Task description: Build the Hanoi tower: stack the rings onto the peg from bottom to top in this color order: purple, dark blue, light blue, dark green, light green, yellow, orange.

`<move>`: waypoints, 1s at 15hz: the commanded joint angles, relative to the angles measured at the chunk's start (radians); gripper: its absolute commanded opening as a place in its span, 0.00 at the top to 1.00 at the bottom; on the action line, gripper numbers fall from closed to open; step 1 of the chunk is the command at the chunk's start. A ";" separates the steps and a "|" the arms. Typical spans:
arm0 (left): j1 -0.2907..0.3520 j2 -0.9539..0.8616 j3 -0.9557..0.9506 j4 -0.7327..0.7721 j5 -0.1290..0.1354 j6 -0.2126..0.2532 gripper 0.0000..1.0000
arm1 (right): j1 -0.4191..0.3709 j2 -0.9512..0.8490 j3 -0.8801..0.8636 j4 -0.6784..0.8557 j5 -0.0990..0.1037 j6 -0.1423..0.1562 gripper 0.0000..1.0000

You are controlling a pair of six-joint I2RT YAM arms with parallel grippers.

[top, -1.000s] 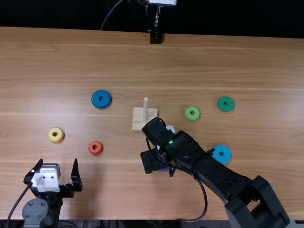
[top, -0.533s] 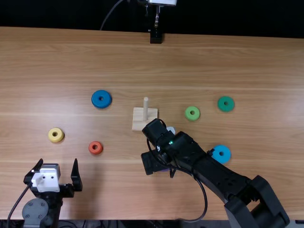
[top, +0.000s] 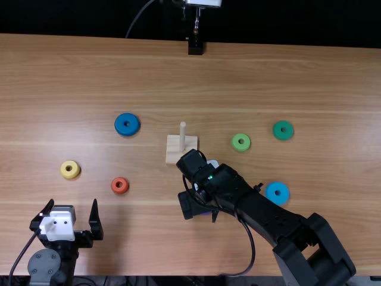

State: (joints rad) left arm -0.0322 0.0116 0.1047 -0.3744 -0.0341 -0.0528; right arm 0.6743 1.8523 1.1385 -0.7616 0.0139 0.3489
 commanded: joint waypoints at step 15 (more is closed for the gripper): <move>-0.003 -0.012 -0.105 -0.078 -0.001 0.010 0.00 | 0.013 -0.033 0.730 -0.552 0.091 0.006 1.00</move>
State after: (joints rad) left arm -0.0319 0.0120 0.1047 -0.3744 -0.0345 -0.0525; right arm 0.6804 1.7893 1.8236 -1.3174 0.0891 0.3504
